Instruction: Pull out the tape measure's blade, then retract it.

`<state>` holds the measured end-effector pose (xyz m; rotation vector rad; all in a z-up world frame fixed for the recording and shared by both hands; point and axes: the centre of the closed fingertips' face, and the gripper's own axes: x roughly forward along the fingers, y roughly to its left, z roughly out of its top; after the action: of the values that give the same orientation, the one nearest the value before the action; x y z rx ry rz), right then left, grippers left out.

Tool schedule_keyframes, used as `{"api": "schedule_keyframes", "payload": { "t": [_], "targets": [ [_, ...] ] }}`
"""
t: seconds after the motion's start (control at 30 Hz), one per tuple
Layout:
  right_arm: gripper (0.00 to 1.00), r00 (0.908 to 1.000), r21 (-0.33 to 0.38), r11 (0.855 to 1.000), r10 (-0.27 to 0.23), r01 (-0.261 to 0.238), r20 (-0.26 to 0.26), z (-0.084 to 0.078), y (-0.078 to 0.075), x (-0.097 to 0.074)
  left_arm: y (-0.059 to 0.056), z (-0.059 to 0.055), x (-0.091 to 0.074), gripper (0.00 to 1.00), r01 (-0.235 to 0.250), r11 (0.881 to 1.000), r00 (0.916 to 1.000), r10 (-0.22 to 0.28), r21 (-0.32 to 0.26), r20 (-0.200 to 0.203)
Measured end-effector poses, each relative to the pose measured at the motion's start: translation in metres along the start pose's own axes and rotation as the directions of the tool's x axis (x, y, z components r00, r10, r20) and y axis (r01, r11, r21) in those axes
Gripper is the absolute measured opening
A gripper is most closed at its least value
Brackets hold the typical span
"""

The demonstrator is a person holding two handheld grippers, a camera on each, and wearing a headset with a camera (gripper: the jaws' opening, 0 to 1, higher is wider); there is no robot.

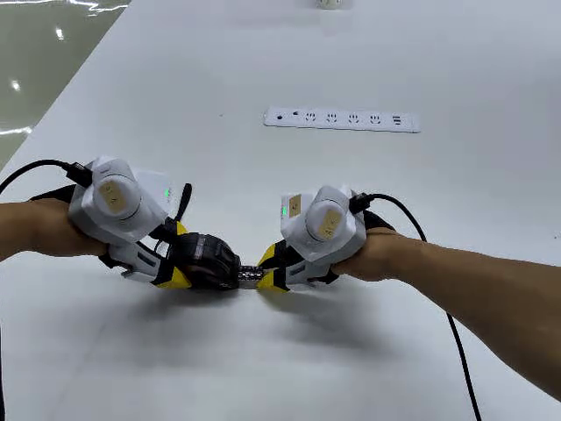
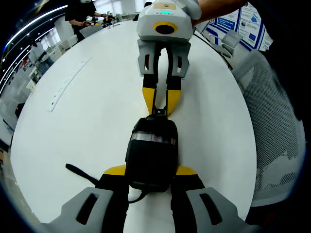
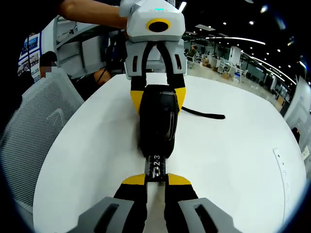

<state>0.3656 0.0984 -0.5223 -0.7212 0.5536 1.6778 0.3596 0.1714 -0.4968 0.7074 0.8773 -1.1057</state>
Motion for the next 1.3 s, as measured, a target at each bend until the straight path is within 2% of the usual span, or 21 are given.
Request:
{"api": "schedule_keyframes", "payload": {
  "t": [0.7, 1.3],
  "targets": [
    [0.09, 1.0000, -0.001, 1.000, 0.003, -0.003, 0.001, -0.014, 0.001, -0.013, -0.001, 0.001, 0.000, 0.27, 0.005, 1.000, 0.9999, -0.005, 0.000, -0.009],
    [0.09, 1.0000, 0.002, 1.000, 0.000, 0.000, -0.010, -0.031, 0.001, -0.032, 0.000, 0.002, 0.000, 0.27, 0.010, 1.000, 0.9999, -0.010, -0.004, -0.007]
  ]
}}
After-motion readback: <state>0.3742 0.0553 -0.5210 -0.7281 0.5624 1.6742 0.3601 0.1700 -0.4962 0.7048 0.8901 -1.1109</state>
